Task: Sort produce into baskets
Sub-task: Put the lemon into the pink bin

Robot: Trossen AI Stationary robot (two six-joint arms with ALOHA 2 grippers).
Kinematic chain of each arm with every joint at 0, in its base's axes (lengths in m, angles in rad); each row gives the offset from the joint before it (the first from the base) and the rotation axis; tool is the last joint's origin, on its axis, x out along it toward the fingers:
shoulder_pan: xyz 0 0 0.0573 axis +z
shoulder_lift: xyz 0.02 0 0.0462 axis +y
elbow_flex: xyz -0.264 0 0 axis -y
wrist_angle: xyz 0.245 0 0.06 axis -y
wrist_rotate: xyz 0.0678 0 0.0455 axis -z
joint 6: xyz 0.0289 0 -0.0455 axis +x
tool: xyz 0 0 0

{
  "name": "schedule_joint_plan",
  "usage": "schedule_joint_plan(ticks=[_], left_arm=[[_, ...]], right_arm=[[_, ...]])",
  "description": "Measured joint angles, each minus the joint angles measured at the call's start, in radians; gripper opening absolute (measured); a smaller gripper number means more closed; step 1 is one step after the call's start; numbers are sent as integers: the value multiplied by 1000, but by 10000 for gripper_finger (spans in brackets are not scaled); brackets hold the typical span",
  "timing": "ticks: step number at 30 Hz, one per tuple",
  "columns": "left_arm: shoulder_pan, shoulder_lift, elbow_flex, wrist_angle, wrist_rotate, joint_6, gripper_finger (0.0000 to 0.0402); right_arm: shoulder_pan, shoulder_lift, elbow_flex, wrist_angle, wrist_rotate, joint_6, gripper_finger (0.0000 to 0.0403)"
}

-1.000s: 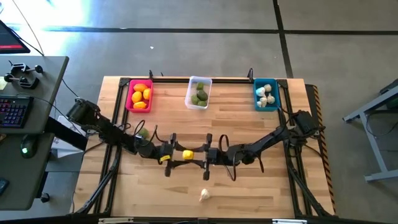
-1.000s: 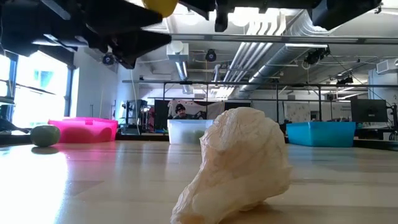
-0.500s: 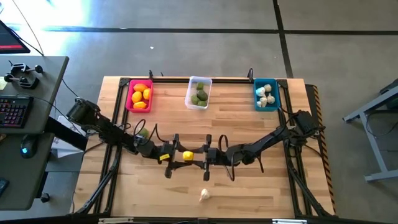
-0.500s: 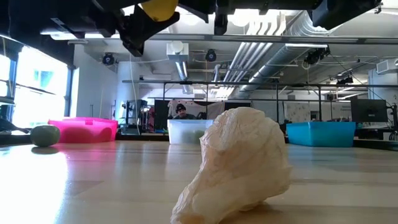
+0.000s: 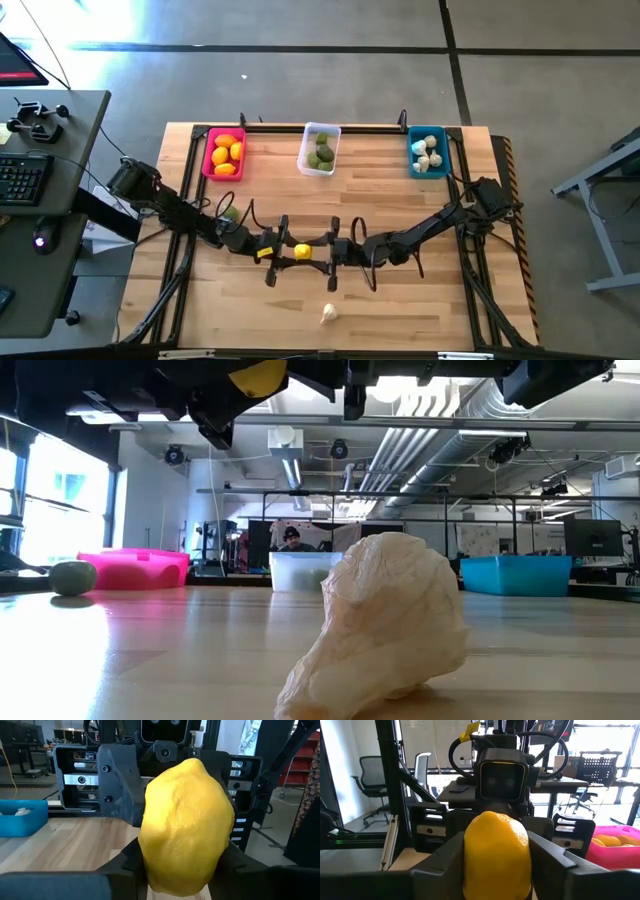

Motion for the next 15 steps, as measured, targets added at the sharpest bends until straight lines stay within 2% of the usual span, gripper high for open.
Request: schedule_joint_plan(ticks=[8,15], left_arm=[[0,-1,-3,5,0,-2,119],[-3,1,-16,-8,-25,-24,122]], right_arm=[[-1,-13,0,23,28,-67,221],[0,-125,2,-15,65,-121,244]])
